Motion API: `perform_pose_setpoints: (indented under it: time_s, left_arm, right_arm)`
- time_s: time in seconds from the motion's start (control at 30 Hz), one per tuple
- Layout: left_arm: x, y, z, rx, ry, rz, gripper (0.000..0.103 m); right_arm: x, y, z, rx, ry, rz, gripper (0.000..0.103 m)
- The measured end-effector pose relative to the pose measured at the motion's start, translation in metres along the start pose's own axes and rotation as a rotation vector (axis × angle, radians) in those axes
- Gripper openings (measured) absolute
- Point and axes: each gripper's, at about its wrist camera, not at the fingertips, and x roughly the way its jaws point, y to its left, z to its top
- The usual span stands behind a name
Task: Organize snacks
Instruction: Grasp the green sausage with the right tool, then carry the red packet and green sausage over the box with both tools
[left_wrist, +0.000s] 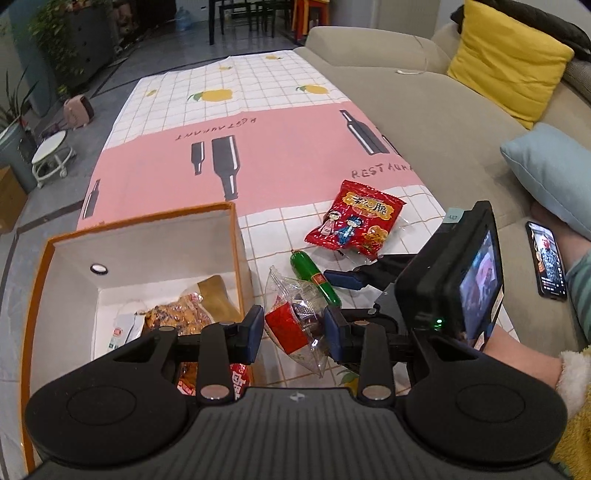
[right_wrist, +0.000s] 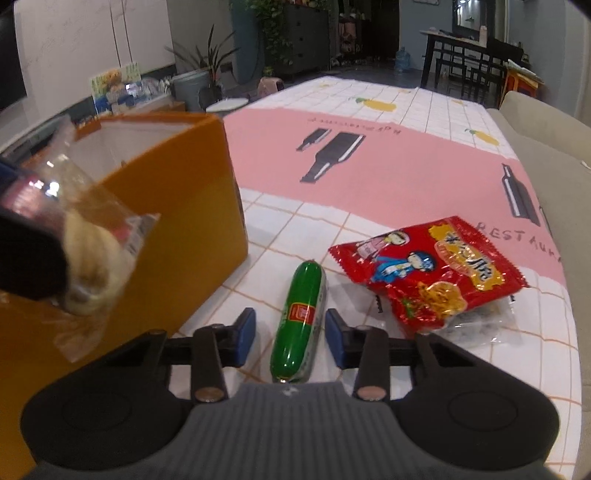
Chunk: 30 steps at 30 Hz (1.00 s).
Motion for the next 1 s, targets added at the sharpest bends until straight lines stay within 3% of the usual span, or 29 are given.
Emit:
perform_pose_setpoints:
  time_s: [0.07, 0.17, 0.67, 1.0]
  left_arm:
    - [-0.001, 0.002, -0.002, -0.013, -0.003, -0.005, 0.040]
    - [-0.004, 0.004, -0.006, -0.028, -0.016, -0.018, 0.039]
    - [-0.028, 0.016, -0.034, -0.152, -0.099, -0.033, 0.039]
    - [-0.051, 0.031, -0.052, -0.235, -0.115, -0.069, 0.039]
  right_arm:
    - [0.003, 0.002, -0.001, -0.010, 0.011, -0.013, 0.023]
    - [-0.001, 0.002, -0.005, -0.019, 0.018, -0.018, 0.021]
    - [-0.051, 0.007, -0.044, 0.047, 0.130, -0.083, 0.020]
    - [-0.084, 0.010, -0.064, 0.270, 0.184, -0.064, 0.019]
